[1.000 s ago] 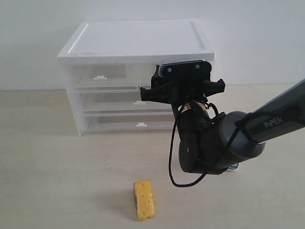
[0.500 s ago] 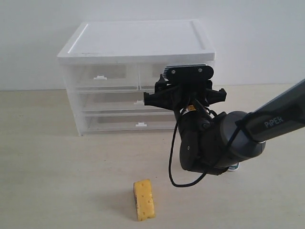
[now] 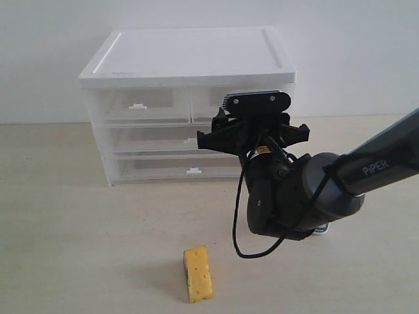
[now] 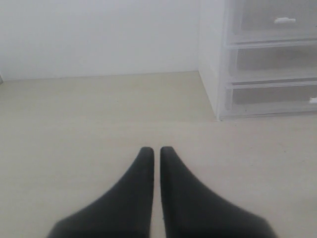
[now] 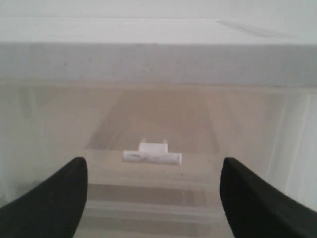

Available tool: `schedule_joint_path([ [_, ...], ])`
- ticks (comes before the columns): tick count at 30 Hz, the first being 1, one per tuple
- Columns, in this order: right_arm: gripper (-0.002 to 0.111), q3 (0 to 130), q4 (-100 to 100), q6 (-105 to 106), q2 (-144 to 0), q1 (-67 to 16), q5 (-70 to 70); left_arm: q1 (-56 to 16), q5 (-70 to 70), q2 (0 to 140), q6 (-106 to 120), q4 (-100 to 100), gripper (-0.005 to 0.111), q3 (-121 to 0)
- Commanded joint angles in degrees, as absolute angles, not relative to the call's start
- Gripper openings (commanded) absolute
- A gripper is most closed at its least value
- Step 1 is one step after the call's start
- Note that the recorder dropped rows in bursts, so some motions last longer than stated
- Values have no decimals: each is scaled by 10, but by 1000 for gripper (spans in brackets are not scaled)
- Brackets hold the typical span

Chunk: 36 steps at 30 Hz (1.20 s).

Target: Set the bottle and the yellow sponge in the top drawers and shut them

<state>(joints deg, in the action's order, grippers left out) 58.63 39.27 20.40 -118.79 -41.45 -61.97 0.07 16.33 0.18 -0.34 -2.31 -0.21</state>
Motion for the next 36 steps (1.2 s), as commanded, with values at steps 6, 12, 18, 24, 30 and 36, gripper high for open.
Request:
schedule_joint_path([
  [6,69,587,367,198,-1210,-411,-697,3,163,0,-4,-19,4,0],
  [12,69,587,367,204,-1210,-410,-700,3,163,0,-4,-19,4,0],
  [18,54,595,357,205,-1211,-396,-700,3,163,0,-4,-19,4,0],
  [24,0,595,355,205,-1211,-396,-674,3,163,0,-4,-19,4,0],
  [30,0,593,363,224,-1211,-407,-678,3,163,0,-4,-19,4,0],
  [36,0,593,430,282,-1200,-446,-686,3,163,0,-4,-19,4,0],
])
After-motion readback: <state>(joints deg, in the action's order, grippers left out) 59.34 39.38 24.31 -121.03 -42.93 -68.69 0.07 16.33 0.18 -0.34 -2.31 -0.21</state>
